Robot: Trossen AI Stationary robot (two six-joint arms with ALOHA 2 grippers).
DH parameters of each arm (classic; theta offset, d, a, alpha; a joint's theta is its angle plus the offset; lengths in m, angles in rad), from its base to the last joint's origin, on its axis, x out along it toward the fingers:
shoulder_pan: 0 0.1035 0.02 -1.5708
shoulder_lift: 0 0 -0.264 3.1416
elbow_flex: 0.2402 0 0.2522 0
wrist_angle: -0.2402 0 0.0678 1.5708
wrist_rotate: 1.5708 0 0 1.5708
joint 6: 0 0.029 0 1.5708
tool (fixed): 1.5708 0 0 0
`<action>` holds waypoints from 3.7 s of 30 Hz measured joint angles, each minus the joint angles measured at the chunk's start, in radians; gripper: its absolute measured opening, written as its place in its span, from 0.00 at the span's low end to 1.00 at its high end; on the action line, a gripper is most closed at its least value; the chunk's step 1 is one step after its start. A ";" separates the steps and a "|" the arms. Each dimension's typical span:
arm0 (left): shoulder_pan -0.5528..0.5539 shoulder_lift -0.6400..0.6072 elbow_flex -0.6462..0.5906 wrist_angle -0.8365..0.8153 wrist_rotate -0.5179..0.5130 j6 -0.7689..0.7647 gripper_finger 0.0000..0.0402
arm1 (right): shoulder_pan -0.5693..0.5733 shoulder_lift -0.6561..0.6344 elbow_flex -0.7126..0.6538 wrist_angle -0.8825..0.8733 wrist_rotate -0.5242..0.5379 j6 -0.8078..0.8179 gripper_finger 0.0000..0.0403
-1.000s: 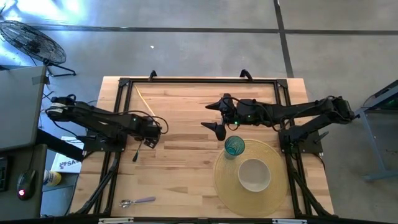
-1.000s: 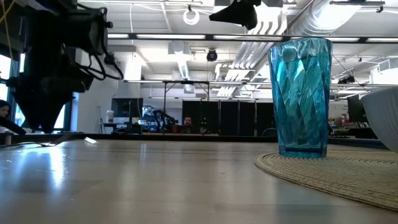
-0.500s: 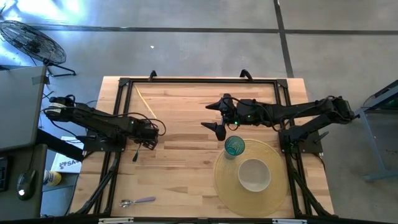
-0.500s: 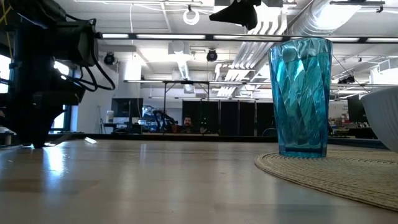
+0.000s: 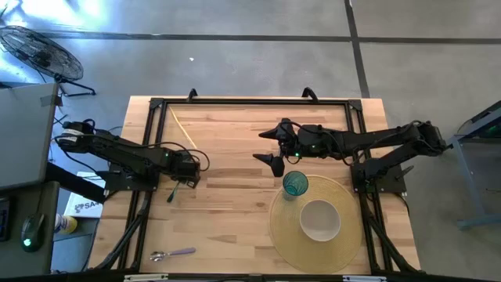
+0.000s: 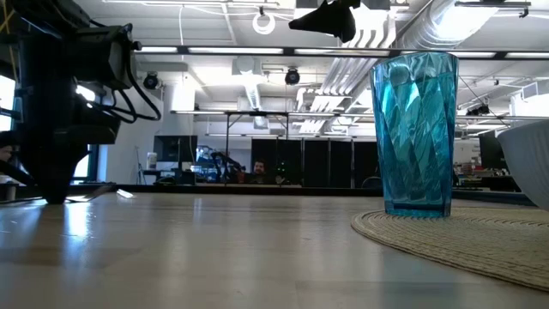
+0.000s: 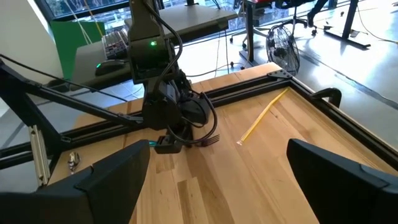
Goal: Pick & Place Utensil
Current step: Put the blue fork into the white bowl on the brown mat
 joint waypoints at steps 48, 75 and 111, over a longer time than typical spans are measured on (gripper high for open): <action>-0.259 -0.267 0.055 1.165 -0.506 0.799 0.00 | 0.160 0.164 -0.001 0.504 -0.322 -0.314 0.93; -0.031 -0.271 0.056 1.067 -0.051 0.081 0.00 | 0.292 0.448 0.361 0.009 0.227 -1.295 0.93; 0.004 -0.081 0.056 1.108 -0.025 -0.055 0.00 | 0.241 0.571 0.361 -0.121 0.057 -1.363 0.32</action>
